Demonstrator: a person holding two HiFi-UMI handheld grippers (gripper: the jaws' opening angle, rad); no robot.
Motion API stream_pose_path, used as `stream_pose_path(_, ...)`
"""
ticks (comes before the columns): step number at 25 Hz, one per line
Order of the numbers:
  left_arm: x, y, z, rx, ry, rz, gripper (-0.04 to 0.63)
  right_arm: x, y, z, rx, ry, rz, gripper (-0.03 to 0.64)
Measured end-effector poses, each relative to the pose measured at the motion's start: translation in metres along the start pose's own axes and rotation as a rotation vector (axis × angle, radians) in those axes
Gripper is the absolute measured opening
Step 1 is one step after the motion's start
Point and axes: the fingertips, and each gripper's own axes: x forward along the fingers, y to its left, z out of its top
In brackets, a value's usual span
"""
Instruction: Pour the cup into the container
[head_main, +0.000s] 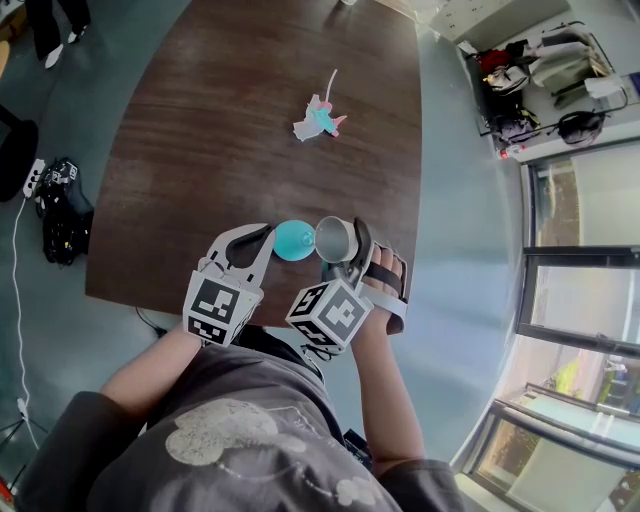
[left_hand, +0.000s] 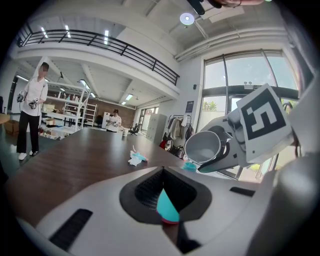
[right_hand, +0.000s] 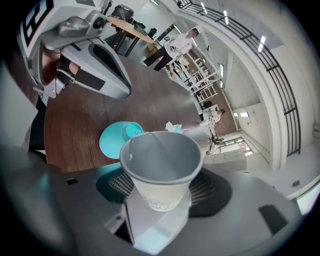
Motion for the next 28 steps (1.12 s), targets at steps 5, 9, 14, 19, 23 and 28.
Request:
stream_pose_path(5, 0.0020, -0.0020, 0.0029, 0.004, -0.013, -0.009, 0.008, -0.0001, -0.0002, 0.0007, -0.020, -0.004, -0.007, 0.293)
stream_pose_path(9, 0.0026, -0.0017, 0.0011, 0.001, -0.006, -0.004, 0.008, -0.0007, 0.0004, 0.0005, -0.036, -0.003, -0.009, 0.293)
stream_pose_path(14, 0.0031, -0.0038, 0.0053, 0.001, -0.014, -0.010, 0.008, -0.0015, -0.0011, 0.0018, -0.034, 0.001, -0.011, 0.293)
stream_pose_path(19, 0.0048, -0.0016, 0.0020, -0.005, -0.003, -0.006, 0.008, -0.0005, -0.0024, 0.0021, -0.054, -0.001, -0.023, 0.293)
stream_pose_path(23, 0.0060, -0.0015, 0.0024, -0.007, -0.010, -0.003, 0.008, -0.0005, -0.0022, 0.0016, -0.046, -0.014, -0.025, 0.293)
stream_pose_path(28, 0.0071, -0.0002, 0.0049, -0.003, -0.015, -0.005, 0.008, 0.0006, 0.0018, 0.0010, 0.097, -0.058, 0.035, 0.293)
